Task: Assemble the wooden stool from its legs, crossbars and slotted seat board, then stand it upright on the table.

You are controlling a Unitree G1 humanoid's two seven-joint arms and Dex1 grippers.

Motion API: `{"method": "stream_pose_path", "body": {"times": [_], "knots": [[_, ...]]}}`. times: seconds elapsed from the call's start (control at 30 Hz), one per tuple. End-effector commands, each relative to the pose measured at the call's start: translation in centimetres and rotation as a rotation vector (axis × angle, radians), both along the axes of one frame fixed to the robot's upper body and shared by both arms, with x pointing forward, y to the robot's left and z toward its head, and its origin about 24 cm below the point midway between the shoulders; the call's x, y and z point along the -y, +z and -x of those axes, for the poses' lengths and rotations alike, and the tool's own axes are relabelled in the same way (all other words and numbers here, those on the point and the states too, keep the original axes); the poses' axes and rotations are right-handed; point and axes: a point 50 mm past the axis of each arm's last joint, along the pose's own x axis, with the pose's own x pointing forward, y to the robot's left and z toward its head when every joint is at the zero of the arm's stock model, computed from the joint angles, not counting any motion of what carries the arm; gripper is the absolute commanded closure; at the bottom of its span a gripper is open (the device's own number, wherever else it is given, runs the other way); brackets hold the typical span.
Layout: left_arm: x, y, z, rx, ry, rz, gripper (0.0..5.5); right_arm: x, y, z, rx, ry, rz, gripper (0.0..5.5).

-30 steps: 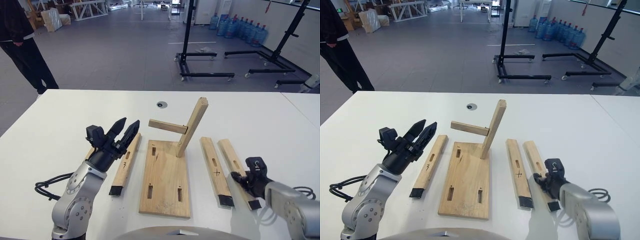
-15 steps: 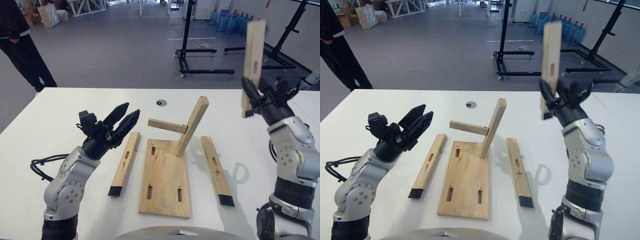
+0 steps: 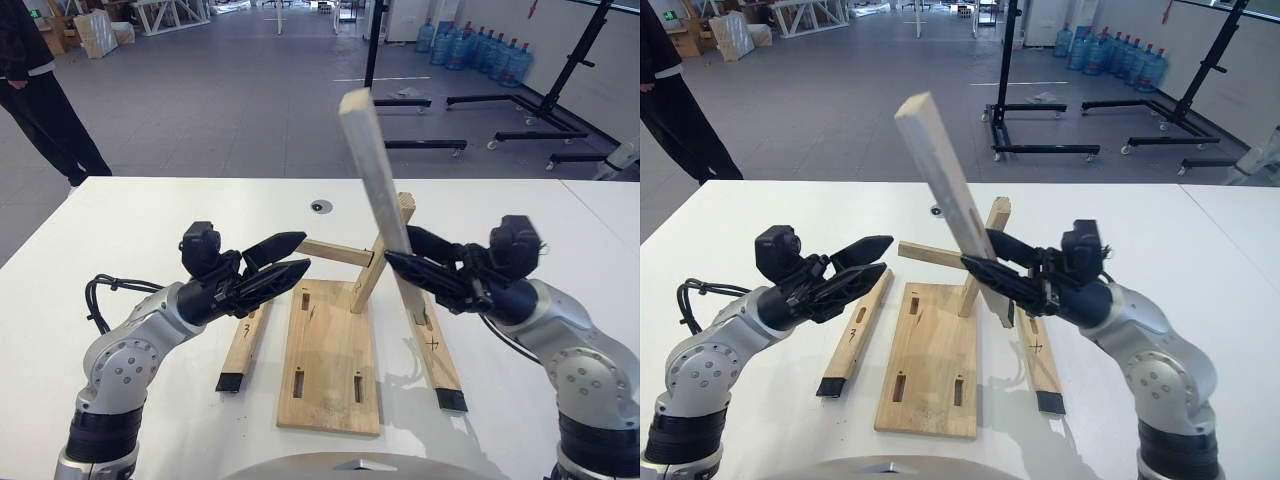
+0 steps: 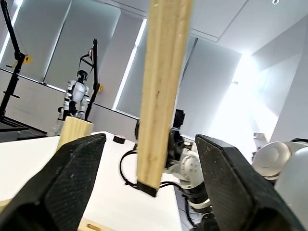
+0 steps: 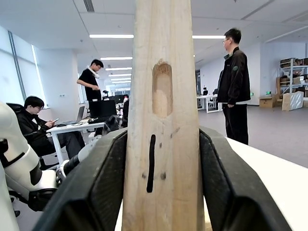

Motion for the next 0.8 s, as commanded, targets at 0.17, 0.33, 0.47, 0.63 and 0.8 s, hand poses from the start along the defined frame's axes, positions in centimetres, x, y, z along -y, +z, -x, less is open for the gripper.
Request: {"method": "stream_pose_path", "body": {"times": [0.17,0.33,0.47,0.63,0.8], "knots": [[0.2,-0.5,0.0,-0.043,-0.051,0.003,2.10,-2.2,-1.8,-1.3,0.033,0.089,0.077,3.49],[0.8,-0.6,-0.8,-0.057,-0.016,-0.032,2.10,-3.4,-3.3,-1.1,0.049,0.156,0.140,3.49],[1.0,-0.5,-1.3,-0.060,0.012,-0.034,2.10,-3.9,-4.3,-0.9,0.021,0.197,0.153,3.49],[1.2,-0.4,-1.0,-0.042,-0.015,-0.011,2.10,-3.7,-4.2,-1.3,-0.024,0.206,0.100,3.49],[1.1,-0.4,-0.9,-0.034,-0.016,-0.006,2.87,-3.4,-4.5,-1.3,-0.071,0.229,0.110,3.49]]}}
